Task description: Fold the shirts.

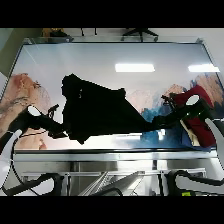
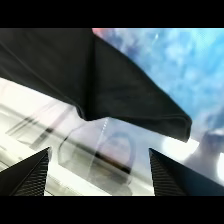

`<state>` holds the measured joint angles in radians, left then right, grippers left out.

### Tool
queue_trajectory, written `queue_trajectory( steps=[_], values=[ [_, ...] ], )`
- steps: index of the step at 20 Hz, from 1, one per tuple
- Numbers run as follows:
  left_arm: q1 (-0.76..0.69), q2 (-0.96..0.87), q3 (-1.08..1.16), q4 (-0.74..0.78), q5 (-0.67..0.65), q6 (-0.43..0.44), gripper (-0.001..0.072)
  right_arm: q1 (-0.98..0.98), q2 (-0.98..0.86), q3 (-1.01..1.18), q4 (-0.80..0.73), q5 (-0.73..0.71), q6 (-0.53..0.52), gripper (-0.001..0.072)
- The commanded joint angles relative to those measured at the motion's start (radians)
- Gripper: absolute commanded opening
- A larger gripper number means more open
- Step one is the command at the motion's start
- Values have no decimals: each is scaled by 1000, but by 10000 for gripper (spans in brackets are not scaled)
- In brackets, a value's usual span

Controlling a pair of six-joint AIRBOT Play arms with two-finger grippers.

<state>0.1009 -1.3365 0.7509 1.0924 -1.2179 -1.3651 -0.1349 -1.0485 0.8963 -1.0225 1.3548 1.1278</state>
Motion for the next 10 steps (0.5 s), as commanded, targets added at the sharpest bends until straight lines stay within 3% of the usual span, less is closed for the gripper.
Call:
queue_trajectory(
  steps=[1,3,5,6,10],
  values=[
    [-63,7,-71,6,101,3,637,-1,-3,-22,-24,-38,-9,703],
    [-69,-15,-48,4,99,2,624,-1,-3,-22,-59,-59,-23,704],
    [-77,-34,-21,6,90,3,137,-2,-3,-22,-82,-83,-22,703],
    [-77,-35,-12,6,86,3,19,-2,-3,-22,-81,-96,-22,703],
    [-77,-34,31,13,60,4,19,-2,-2,-13,-82,-119,-22,702]
  ],
)
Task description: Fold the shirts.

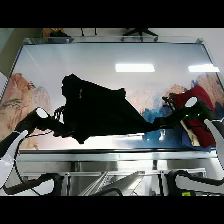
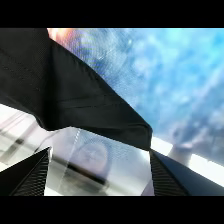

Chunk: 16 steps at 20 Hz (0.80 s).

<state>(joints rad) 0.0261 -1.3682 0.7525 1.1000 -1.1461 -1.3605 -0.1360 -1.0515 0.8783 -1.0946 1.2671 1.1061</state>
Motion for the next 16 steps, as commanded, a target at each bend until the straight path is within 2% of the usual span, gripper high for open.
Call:
queue_trajectory(
  steps=[1,2,3,4,5,6,10,11,12,13,16],
  values=[
    [-3,-2,46,5,-15,-1,18,0,-1,4,-10,-40,-1,701],
    [-3,-2,60,5,-15,-2,18,0,-8,4,-11,-48,-1,689],
    [-3,-2,73,4,-17,-2,18,0,-21,4,-11,-48,-13,604],
    [-3,-2,84,5,-22,-2,19,1,-37,4,-11,-45,-30,442],
    [-3,-2,94,5,-30,-1,19,1,-56,4,-9,-37,-38,425],
    [-3,-2,101,6,-38,-1,19,2,-75,4,-5,-20,-39,443],
    [-3,-2,113,6,-32,-1,18,3,-114,-4,37,19,-90,431],
    [-3,-2,113,6,-30,-1,18,3,-117,-5,57,3,-103,377],
    [-3,-2,113,5,-29,-1,19,3,-117,-5,105,0,-143,90],
    [-3,1,113,3,-30,-1,18,3,-116,-5,169,2,-178,17],
    [-2,90,158,-3,-65,11,17,1,-83,31,433,88,-262,16]
  ],
)
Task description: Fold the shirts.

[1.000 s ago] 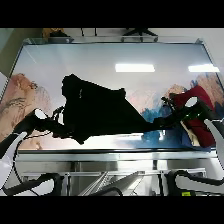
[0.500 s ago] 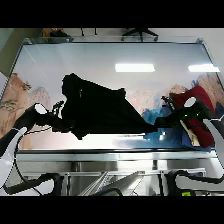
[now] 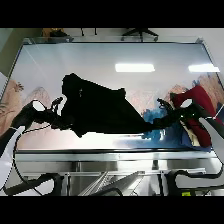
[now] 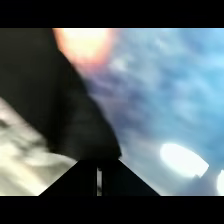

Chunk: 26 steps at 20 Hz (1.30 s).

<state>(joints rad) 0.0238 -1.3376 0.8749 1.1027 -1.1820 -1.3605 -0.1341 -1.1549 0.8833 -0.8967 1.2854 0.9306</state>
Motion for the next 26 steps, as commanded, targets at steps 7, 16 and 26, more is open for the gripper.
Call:
queue_trajectory(
  steps=[7,16,26],
  values=[
    [30,466,793,2,-170,5,18,-10,383,586,793,-21,-177,17],
    [29,661,1166,212,111,46,18,-10,669,814,557,-461,-224,16],
    [27,135,757,-135,154,239,18,-7,188,584,441,-314,-149,16]
  ],
)
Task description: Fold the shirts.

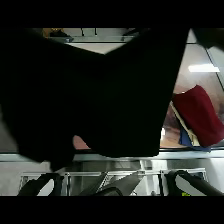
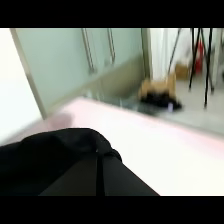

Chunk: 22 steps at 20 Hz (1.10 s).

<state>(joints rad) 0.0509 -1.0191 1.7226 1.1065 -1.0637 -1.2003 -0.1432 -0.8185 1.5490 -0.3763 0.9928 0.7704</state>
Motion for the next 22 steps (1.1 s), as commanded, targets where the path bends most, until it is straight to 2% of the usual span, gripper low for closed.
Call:
queue_trajectory(
  steps=[1,4,5,6,7,8,11,14,17,22],
  values=[
    [0,-278,-106,-137,43,82,18,2,-214,-105,-116,-51,11,16],
    [0,-550,-85,-130,43,93,20,2,-452,-129,-151,-144,11,16],
    [0,-639,-43,-130,31,93,45,2,-530,-129,-150,-181,13,18],
    [0,-706,5,-131,5,92,402,-1,-589,-126,-143,-193,26,84],
    [5,-763,63,-130,-29,69,675,-7,-631,-126,-124,-193,31,304],
    [15,-800,121,-130,-75,38,671,-14,-648,-126,-121,-181,31,383],
    [86,-824,272,-129,-253,-22,671,-63,-594,-126,-132,-60,55,383],
    [193,-777,285,-64,-440,-45,669,-169,-485,-143,-300,143,186,359],
    [307,-690,58,-51,-456,-22,669,-252,-364,-341,-391,283,253,360],
    [445,-671,-236,-52,-424,48,669,-266,-163,-802,-453,240,360,365]
  ],
)
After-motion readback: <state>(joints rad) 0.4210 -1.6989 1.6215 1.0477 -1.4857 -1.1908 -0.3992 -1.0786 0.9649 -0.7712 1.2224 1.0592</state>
